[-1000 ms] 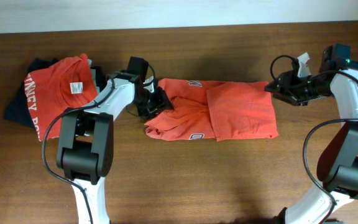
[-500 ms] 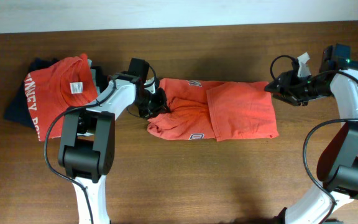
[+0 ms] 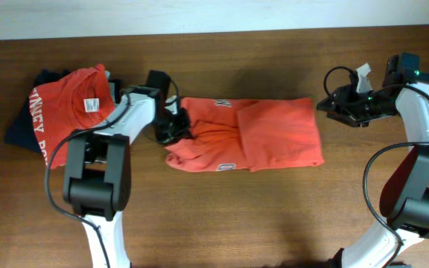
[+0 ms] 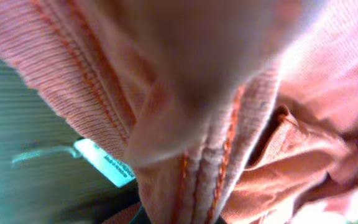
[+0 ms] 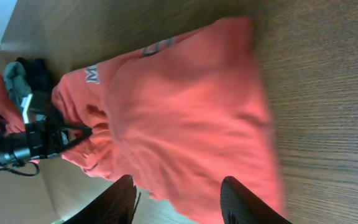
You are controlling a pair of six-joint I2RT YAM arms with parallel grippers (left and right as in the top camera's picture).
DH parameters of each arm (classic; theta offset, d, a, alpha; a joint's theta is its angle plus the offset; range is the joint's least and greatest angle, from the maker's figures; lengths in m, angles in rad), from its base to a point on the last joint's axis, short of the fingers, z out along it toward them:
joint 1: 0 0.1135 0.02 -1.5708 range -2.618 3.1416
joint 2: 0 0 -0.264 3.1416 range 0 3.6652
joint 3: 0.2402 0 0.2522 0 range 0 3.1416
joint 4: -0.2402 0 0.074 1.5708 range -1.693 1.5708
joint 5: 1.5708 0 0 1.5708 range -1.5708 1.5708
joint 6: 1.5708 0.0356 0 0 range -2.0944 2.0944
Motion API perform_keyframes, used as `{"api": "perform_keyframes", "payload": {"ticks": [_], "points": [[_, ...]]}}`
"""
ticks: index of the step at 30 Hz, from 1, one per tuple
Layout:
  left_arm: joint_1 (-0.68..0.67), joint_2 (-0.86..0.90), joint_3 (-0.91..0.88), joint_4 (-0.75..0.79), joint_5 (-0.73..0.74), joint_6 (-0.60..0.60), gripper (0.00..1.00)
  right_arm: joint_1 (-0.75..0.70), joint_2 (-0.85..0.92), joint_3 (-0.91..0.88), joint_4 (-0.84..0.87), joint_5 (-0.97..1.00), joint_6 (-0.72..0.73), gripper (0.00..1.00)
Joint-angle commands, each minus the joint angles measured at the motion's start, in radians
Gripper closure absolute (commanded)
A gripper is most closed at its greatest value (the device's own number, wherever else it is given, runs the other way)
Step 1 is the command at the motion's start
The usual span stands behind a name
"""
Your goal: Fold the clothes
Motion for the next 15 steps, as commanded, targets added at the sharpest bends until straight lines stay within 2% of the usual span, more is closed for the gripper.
{"api": "perform_keyframes", "payload": {"ticks": [1,8,15], "points": [[0.058,-0.091,-0.019,-0.025,-0.237,0.04,0.99,0.0,-0.017,0.011,-0.003,0.003,-0.007,0.51],[0.047,-0.166,0.033,-0.121,-0.391,0.097,0.99,0.0,-0.017,0.011,-0.003,0.003,-0.007,0.51],[-0.1,-0.167,0.258,-0.243,-0.546,0.148,0.99,0.0,-0.017,0.011,-0.004,0.003,-0.007,0.51]]}}
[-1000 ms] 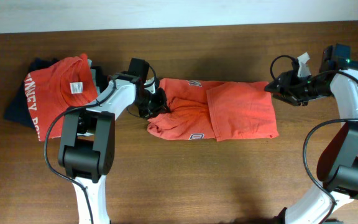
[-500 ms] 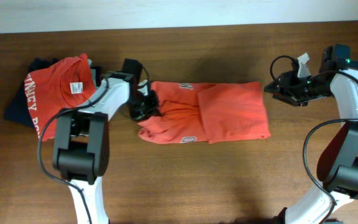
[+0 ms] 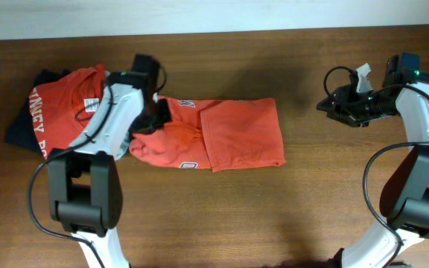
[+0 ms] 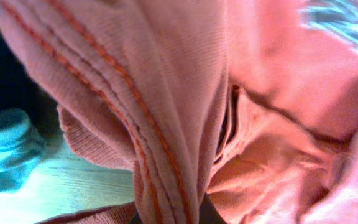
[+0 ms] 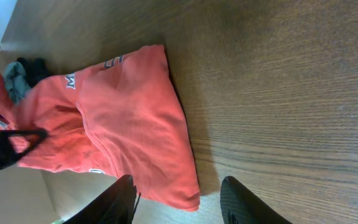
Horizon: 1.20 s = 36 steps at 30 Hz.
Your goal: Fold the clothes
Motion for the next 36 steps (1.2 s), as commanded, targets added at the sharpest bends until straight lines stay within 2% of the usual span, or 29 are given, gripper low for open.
{"api": "perform_keyframes", "payload": {"ticks": [1,6,10,19,22,23,24,25,29,30,33,36], "points": [[-0.102,-0.035,0.134,-0.016,-0.126,0.06,0.99,0.0,-0.017,0.011,-0.004,0.003,-0.007,0.51],[-0.267,-0.035,0.227,-0.004,-0.28,0.076,0.99,0.0,-0.017,0.011,-0.006,0.002,-0.007,0.51],[-0.374,-0.013,0.227,0.024,-0.33,0.098,0.99,0.0,-0.017,0.011,-0.006,0.002,-0.006,0.51],[-0.602,0.189,0.227,0.103,-0.459,0.225,0.99,0.0,-0.017,0.011,-0.007,0.002,-0.006,0.51],[-0.662,0.232,0.227,0.127,-0.483,0.265,0.96,0.0,-0.017,0.011,-0.007,0.002,-0.006,0.51],[-0.684,0.24,0.227,0.13,-0.501,0.282,0.89,0.0,-0.017,0.011,-0.008,0.002,-0.006,0.51],[-0.704,0.244,0.227,0.13,-0.525,0.291,0.69,0.0,-0.017,0.011,-0.009,0.002,-0.006,0.51],[-0.723,0.244,0.228,0.13,-0.552,0.302,0.45,0.0,-0.017,0.011,-0.011,0.002,-0.007,0.51],[-0.782,0.244,0.302,0.045,-0.723,0.317,0.08,0.0,-0.017,0.011,-0.019,0.002,-0.007,0.51],[-0.788,0.244,0.332,0.013,-0.75,0.317,0.02,0.0,-0.017,0.011,-0.022,0.003,-0.007,0.51],[-0.786,0.244,0.462,-0.127,-0.779,0.303,0.01,0.0,-0.017,0.011,-0.032,0.003,-0.007,0.51],[-0.746,0.244,0.595,-0.267,-0.779,0.214,0.01,0.0,-0.017,0.011,-0.041,0.003,-0.007,0.51]]}}
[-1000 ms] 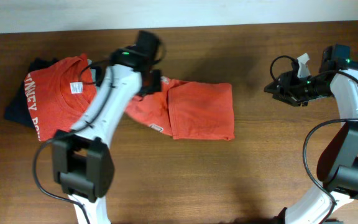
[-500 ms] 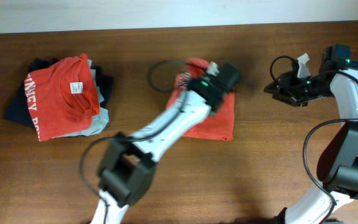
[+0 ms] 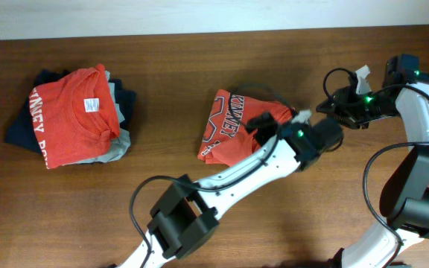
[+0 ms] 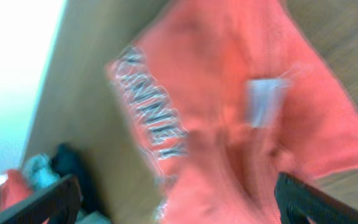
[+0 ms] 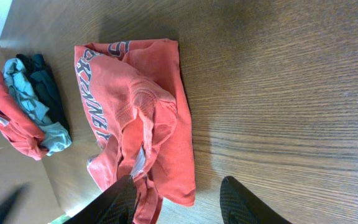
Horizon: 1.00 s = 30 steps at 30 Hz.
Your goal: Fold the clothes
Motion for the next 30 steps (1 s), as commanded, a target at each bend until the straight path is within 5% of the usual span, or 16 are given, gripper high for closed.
{"api": "perform_keyframes", "payload": {"ticks": [1,4,8,11,15,20,23,30], "points": [[0.072,-0.012,0.163,-0.112,-0.078,-0.097,0.01,0.0,-0.017,0.011,-0.01,0.003,-0.007,0.51],[0.147,-0.012,0.243,-0.18,-0.02,-0.098,0.04,0.003,-0.017,0.011,-0.029,0.002,-0.017,0.56],[0.28,-0.01,0.256,-0.192,0.201,-0.093,0.64,0.036,-0.017,0.011,-0.06,0.001,-0.056,0.79],[0.403,0.01,0.24,-0.167,0.52,-0.012,0.85,0.113,-0.017,0.01,-0.071,0.002,-0.078,0.86],[0.499,0.063,0.238,-0.137,0.838,0.159,0.8,0.222,-0.016,0.005,-0.064,0.002,-0.077,0.94],[0.559,0.13,0.238,-0.134,1.052,0.298,0.66,0.399,-0.008,-0.014,-0.062,0.027,-0.078,0.96],[0.566,0.16,0.238,-0.134,1.117,0.386,0.62,0.493,-0.007,-0.042,-0.055,0.135,-0.073,0.96],[0.566,0.214,0.238,-0.115,1.096,0.391,0.63,0.594,-0.007,-0.241,0.048,0.311,0.042,0.96]]}}
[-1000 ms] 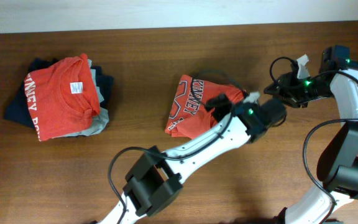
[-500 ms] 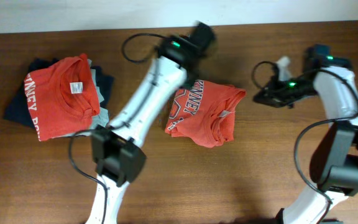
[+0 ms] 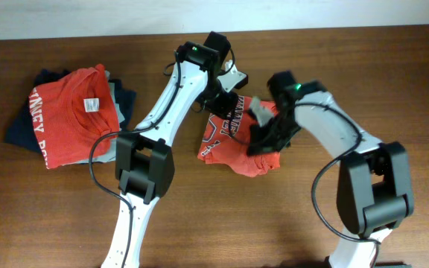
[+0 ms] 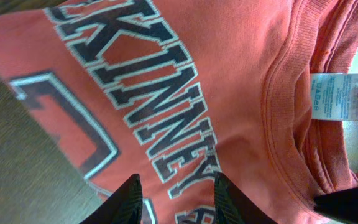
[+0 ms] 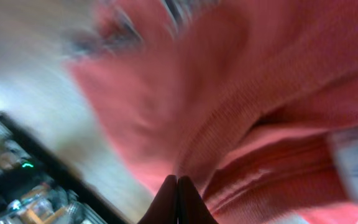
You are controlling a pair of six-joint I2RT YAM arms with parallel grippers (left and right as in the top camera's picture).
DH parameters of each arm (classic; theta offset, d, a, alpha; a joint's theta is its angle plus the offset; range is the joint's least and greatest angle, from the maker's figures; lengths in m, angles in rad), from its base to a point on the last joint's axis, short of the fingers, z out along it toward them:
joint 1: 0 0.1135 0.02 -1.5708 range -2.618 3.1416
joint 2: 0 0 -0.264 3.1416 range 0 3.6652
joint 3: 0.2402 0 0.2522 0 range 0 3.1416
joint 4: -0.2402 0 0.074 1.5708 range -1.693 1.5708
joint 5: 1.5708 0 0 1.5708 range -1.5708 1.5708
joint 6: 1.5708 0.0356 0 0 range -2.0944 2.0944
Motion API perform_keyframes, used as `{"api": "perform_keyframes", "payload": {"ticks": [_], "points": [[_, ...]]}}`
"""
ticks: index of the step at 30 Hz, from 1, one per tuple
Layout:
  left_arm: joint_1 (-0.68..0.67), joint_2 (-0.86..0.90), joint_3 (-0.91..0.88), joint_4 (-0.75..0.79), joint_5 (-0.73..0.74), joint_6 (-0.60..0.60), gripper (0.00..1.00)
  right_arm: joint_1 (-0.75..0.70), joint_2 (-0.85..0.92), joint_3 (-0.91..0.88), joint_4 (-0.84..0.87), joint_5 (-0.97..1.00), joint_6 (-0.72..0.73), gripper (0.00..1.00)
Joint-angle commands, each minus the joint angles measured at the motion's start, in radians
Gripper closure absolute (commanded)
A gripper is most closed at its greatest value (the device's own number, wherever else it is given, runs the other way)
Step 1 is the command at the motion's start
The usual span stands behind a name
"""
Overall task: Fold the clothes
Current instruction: 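Grasp the folded orange shirt bundle with both grippers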
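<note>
The orange shirt lies in the middle of the table as a compact, slightly rumpled bundle, its "KINNEY" lettering facing up. My left gripper hovers open over the shirt's far edge. In the left wrist view its fingers straddle the lettering, with the neck tag to the right. My right gripper is on the bundle's right side. Seen from the right wrist, the gripper is shut, its tips pressed together in a ridge of orange cloth; that view is blurred.
At the left end of the table sits a stack of folded clothes, an orange shirt on top of grey and navy ones. Bare brown table runs along the front. Both arms cross over the middle.
My left gripper was open to the right of the bundle and is now open over its far edge. My right gripper was open at the far right and is now shut on the bundle's right side.
The shirt first lay as a long strip, my left gripper shut on its left end and my right open at the far right. Then the strip was further left, still held. Later it lay as a compact bundle with the left gripper open. Now both grippers are at the bundle.
</note>
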Motion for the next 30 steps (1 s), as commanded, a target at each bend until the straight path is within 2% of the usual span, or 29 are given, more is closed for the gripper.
{"api": "perform_keyframes", "payload": {"ticks": [1,4,6,9,12,14,15,16,17,19,20,25,30], "points": [[0.003,0.037,-0.003,0.01,0.038,0.048,0.63,0.005,-0.007,-0.115,0.034,0.134,0.074,0.96],[0.003,0.049,-0.003,0.01,-0.002,0.048,0.63,-0.023,-0.007,-0.209,0.064,0.215,0.139,0.96],[0.007,0.052,-0.003,0.01,-0.097,0.006,0.69,-0.062,-0.008,-0.226,0.056,0.281,0.208,0.96],[0.024,0.052,-0.002,0.004,-0.151,-0.053,0.71,-0.105,-0.021,-0.215,0.057,0.18,0.142,0.96],[0.05,0.052,-0.002,-0.013,-0.151,-0.101,0.65,-0.133,-0.055,-0.19,0.056,0.079,0.057,0.96],[0.077,0.052,-0.002,-0.025,-0.15,-0.129,0.56,-0.149,-0.083,-0.17,0.056,0.071,0.056,0.95],[0.091,0.052,-0.002,-0.029,-0.15,-0.14,0.48,-0.154,-0.094,-0.162,0.056,0.071,0.056,0.96],[0.106,0.052,-0.002,-0.028,-0.138,-0.145,0.38,-0.161,-0.104,-0.153,0.056,0.071,0.061,0.95],[0.118,0.052,-0.003,-0.026,-0.111,-0.145,0.23,-0.168,-0.111,-0.145,0.056,0.071,0.064,0.95],[0.144,0.055,-0.003,-0.006,-0.012,-0.142,0.04,-0.175,-0.115,-0.132,0.057,0.071,0.069,0.93],[0.152,0.059,-0.005,0.005,0.021,-0.142,0.01,-0.177,-0.114,-0.128,0.059,0.072,0.084,0.93],[0.164,0.111,-0.008,0.025,0.136,-0.13,0.01,-0.177,-0.114,-0.128,0.119,0.079,0.158,0.93],[0.153,0.197,-0.008,0.025,0.341,-0.093,0.01,-0.175,-0.114,-0.131,0.262,0.079,0.185,0.96]]}}
